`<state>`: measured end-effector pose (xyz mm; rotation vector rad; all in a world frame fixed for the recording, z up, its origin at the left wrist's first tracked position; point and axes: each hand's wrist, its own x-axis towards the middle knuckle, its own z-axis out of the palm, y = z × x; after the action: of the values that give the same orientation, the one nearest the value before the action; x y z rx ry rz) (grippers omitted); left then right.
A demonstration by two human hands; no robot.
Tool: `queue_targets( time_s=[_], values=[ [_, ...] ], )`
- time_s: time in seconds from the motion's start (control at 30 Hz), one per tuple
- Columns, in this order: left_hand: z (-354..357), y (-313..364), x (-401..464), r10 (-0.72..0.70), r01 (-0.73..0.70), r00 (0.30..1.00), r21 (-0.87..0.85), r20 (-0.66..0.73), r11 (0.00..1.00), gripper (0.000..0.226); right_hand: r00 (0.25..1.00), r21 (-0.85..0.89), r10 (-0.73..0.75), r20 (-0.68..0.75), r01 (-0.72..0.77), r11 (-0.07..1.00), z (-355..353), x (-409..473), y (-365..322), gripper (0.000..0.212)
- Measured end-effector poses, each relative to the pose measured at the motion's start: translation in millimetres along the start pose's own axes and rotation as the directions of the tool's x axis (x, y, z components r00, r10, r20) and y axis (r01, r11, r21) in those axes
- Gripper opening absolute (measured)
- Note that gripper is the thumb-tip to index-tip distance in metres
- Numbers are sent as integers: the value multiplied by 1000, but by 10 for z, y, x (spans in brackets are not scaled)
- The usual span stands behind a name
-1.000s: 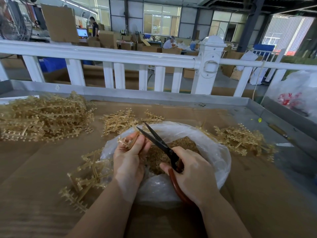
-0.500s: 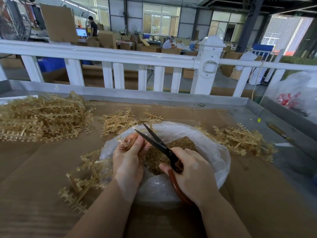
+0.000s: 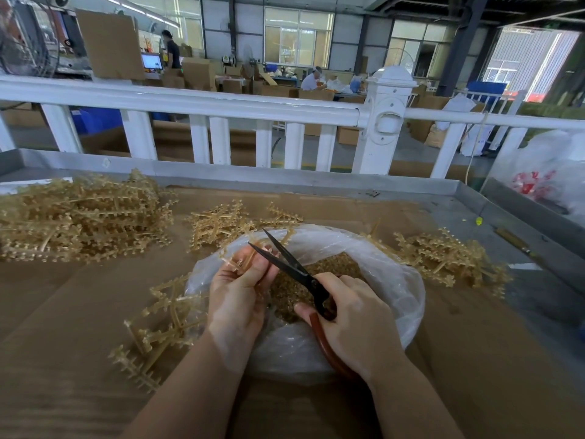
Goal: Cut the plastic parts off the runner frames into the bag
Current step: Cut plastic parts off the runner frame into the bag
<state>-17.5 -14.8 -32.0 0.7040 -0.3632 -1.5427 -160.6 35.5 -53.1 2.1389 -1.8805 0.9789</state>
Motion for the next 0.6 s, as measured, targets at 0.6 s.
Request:
queue_targets(
  time_s=[0.6],
  values=[
    [39,12,-41,9,-9,999,-1,-34,1000,20,999,20,10,49,-11,1000,10,-2,7,44]
  ],
)
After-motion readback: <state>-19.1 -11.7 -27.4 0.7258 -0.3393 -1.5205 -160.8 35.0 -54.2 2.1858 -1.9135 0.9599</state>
